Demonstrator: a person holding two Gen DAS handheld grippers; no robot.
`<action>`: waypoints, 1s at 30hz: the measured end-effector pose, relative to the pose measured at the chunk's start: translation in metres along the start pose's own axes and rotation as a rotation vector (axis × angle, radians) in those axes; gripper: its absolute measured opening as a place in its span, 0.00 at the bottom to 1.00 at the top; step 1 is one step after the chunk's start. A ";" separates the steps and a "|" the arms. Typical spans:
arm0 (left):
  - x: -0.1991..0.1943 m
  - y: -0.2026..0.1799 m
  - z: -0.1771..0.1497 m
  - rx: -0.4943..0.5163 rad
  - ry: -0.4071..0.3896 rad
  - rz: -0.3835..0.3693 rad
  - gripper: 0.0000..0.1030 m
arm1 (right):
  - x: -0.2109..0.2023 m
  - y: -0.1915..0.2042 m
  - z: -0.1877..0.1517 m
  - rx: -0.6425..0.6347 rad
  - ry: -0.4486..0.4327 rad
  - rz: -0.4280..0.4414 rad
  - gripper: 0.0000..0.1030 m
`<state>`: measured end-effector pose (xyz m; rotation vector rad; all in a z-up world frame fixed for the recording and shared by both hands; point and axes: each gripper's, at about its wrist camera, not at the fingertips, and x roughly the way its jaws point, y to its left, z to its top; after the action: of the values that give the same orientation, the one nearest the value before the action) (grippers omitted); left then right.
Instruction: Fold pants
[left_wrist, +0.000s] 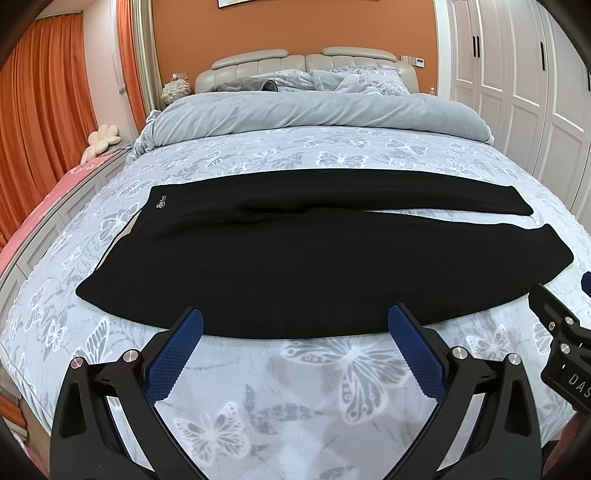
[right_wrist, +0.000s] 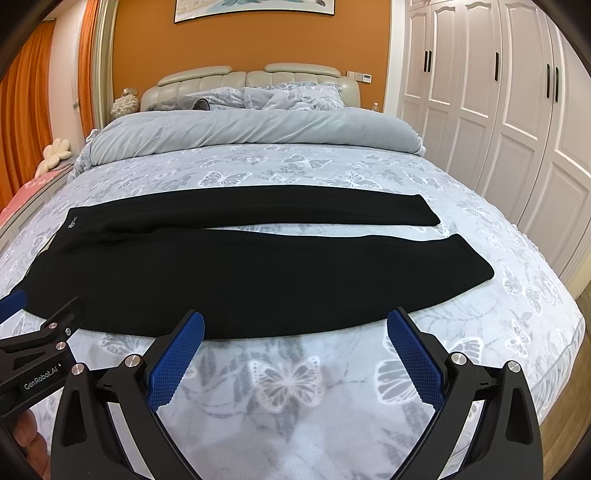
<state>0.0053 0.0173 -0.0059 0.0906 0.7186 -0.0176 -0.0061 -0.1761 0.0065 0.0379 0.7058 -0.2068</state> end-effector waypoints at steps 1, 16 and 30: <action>0.000 -0.001 0.000 -0.001 0.000 0.001 0.95 | 0.000 0.000 0.000 0.000 0.000 0.000 0.95; 0.000 0.010 0.001 0.005 0.013 -0.027 0.95 | 0.007 -0.005 0.003 0.008 0.032 0.019 0.94; 0.088 0.125 0.103 -0.059 0.098 -0.043 0.95 | 0.134 -0.156 0.112 0.087 0.192 -0.050 0.94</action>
<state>0.1445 0.1341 0.0228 0.0200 0.8179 -0.0331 0.1336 -0.3637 0.0105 0.1248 0.8889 -0.2847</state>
